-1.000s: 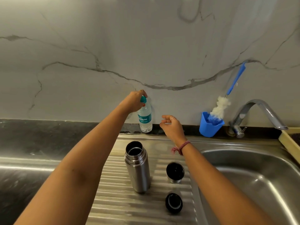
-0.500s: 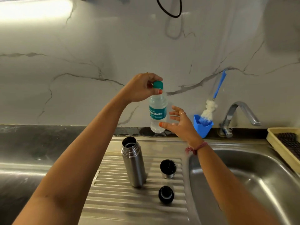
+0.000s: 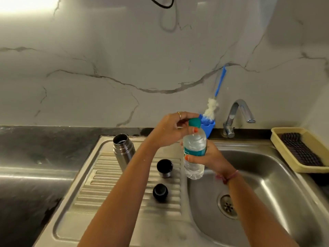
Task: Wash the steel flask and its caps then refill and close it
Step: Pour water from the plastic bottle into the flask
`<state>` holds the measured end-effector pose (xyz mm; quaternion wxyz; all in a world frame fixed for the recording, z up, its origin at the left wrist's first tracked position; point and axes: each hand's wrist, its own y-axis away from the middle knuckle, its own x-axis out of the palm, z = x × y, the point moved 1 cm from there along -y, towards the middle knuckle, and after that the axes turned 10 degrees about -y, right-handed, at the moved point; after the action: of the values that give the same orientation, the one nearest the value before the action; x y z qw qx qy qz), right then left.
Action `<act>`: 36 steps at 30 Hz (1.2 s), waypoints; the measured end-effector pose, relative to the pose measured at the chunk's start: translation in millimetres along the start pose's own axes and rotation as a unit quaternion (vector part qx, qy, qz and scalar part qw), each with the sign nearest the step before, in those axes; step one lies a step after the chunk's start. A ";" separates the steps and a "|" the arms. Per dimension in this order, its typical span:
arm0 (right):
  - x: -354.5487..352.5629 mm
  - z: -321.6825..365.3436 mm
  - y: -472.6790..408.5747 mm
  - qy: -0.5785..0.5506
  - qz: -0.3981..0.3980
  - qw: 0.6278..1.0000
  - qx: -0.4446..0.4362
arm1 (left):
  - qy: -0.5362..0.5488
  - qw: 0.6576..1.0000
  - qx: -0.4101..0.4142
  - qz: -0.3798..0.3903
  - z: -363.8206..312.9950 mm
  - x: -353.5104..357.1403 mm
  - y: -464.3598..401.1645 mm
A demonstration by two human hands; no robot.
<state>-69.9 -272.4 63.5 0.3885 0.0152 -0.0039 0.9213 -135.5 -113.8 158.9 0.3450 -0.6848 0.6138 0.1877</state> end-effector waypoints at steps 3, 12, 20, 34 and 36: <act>-1.1 -14.1 16.9 -0.004 -0.027 1.000 0.001 | 0.094 0.994 -0.021 0.042 -0.2 22.0 10.8; 12.0 -36.9 45.1 -0.039 -0.155 0.987 -0.015 | 0.124 0.985 -0.100 -0.066 -15.8 69.2 26.3; 8.7 -31.2 57.8 -0.009 -0.130 0.991 -0.012 | 0.077 0.969 -0.127 -0.199 -32.3 84.4 22.4; 15.5 -22.4 73.3 -0.047 -0.114 0.992 0.000 | 0.235 0.968 -0.072 -0.058 -16.4 74.2 57.9; 18.9 -22.2 73.3 -0.037 -0.111 0.993 -0.002 | 0.212 0.972 -0.069 -0.074 -17.7 71.4 60.4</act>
<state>-136.1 -309.7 42.2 0.4883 0.0485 -0.0182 0.8711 -184.4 -177.5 108.0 0.1717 -0.7748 0.6060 0.0545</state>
